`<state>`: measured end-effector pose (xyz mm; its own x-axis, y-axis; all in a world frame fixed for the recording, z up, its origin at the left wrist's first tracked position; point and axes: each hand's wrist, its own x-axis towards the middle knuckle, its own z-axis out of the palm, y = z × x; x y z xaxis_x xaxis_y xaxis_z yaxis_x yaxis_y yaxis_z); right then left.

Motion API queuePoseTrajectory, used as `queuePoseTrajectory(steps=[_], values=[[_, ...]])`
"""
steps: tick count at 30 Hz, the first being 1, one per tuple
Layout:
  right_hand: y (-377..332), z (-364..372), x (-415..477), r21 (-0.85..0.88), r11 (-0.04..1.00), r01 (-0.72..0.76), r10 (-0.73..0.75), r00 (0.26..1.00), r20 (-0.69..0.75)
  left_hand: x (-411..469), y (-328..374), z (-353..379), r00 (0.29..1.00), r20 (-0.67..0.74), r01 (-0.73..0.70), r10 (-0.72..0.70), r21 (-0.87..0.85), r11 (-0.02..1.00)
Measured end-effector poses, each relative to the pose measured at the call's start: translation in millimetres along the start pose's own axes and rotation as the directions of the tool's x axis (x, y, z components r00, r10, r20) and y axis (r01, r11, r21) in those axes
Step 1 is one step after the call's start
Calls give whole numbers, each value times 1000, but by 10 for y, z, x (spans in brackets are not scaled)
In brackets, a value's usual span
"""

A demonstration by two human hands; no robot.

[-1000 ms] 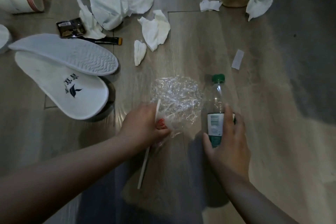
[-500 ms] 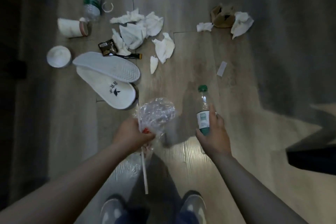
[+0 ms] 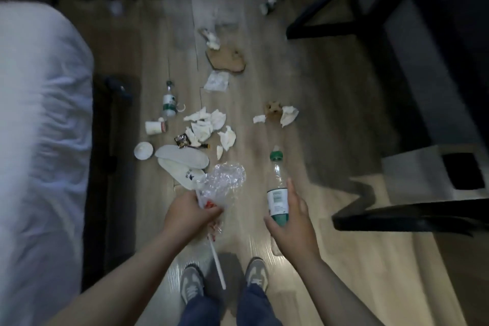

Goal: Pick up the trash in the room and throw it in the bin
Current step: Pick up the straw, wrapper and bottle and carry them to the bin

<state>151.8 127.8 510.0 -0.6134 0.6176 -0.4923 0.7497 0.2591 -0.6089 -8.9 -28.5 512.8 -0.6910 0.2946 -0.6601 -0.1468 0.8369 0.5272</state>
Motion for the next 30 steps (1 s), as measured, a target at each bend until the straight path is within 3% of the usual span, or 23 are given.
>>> queuePoseTrajectory(steps=[3,5,9,12,15,19,24,30], values=[[-573,-641,-329,83,996,22,-17,998,-58,-520,646,-367,996,-20,-88,86,-70,994],[-987,-1453,-800,139,983,122,-91,973,-213,-1219,1515,-673,974,-64,-221,218,-35,975],[-1224,-1876,-981,210,957,198,-145,959,-244,-1560,1953,-808,952,-70,-304,298,-108,946],[-1448,-2419,-1355,266,924,277,-156,904,-399,-1963,2451,-952,912,-118,-409,392,-200,891],[-1651,-2853,-1588,317,894,316,-113,844,-524,-2232,2927,-1068,864,-61,-495,500,-287,820],[-1867,-3079,-1911,312,899,306,-36,764,-644,-2414,3374,-1167,741,30,-637,671,-284,716],[-1941,-3055,-2539,383,887,259,161,603,-781,-2688,3644,-1164,563,232,-740,793,-286,609],[-1694,-2873,-3637,440,886,143,382,311,-870,-3497,3622,-636,315,507,-762,803,-369,532]])
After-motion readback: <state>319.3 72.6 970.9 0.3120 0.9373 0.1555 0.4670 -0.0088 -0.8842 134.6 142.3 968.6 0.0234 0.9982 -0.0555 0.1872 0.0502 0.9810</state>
